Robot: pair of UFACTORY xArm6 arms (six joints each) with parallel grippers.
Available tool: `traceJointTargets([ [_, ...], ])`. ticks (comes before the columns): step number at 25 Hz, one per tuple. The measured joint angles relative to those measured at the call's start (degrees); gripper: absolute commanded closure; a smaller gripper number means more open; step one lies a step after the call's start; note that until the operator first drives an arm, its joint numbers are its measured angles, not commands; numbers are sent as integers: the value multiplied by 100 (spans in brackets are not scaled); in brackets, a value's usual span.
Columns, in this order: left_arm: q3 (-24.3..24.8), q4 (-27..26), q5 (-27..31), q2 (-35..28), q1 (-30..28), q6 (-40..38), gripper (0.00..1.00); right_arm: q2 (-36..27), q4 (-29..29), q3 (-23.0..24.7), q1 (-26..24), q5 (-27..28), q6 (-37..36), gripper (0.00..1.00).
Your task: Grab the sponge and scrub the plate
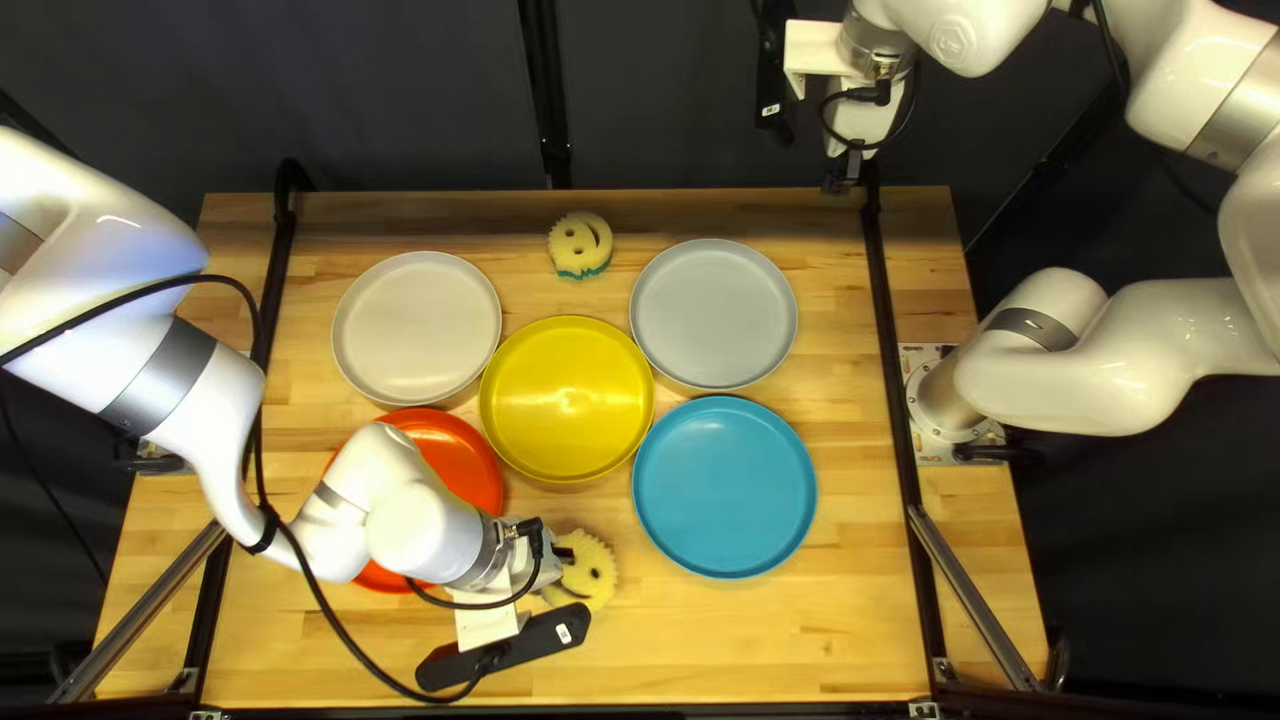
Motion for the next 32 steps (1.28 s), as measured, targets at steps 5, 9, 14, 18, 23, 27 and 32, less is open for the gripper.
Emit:
traceJointTargets([
  [5, 409, -293, 300, -618, 474, 508, 0, 0, 0, 0, 0, 0, 0, 0],
  [9, 687, -490, 697, -1185, 970, 969, 0, 0, 0, 0, 0, 0, 0, 0],
  [14, 1133, -925, 1119, -1895, 1859, 1871, 0, 0, 0, 0, 0, 0, 0, 0],
  [18, 1411, -1401, 1612, -2417, 2843, 2879, 0, 0, 0, 0, 0, 0, 0, 0],
  [23, 1666, -1792, 2459, -3213, 4009, 3776, 0, 0, 0, 0, 0, 0, 0, 0],
  [27, 1851, -1833, 3139, -3949, 4600, 3968, 0, 0, 0, 0, 0, 0, 0, 0],
  [32, 1906, -1799, 3771, -4524, 5068, 3901, 0, 0, 0, 0, 0, 0, 0, 0],
])
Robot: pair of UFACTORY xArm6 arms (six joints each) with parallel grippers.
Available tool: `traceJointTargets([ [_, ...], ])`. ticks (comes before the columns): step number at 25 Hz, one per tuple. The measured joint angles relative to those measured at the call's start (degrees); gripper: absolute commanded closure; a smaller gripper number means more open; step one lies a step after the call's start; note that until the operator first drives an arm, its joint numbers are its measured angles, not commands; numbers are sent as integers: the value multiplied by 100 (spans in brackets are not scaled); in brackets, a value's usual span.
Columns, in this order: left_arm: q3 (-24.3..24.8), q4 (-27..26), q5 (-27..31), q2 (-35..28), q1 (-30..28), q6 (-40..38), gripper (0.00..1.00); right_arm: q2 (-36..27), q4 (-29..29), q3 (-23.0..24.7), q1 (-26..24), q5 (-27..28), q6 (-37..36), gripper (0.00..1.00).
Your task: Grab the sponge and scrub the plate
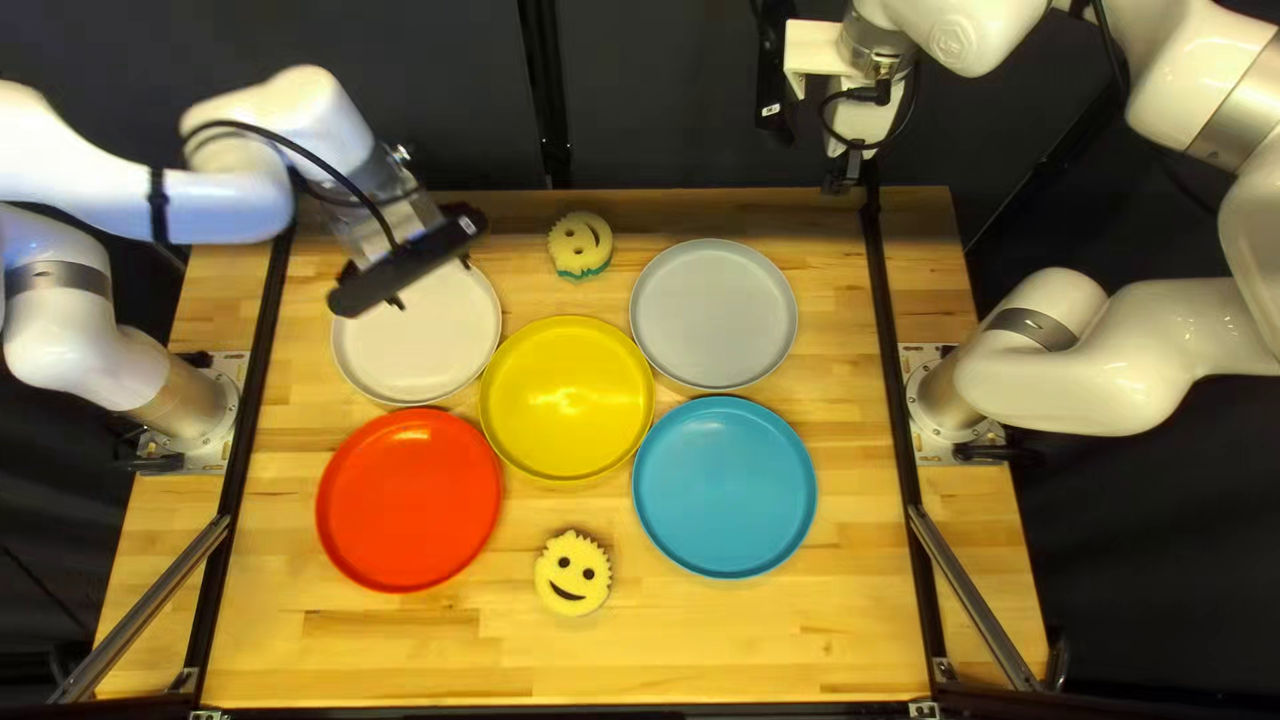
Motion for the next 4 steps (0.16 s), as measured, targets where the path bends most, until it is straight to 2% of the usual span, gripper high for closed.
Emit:
traceJointTargets([
  [4, 88, -28, 82, -156, 8, -123, 0, 0, 0, 0, 0, 0, 0, 0],
])
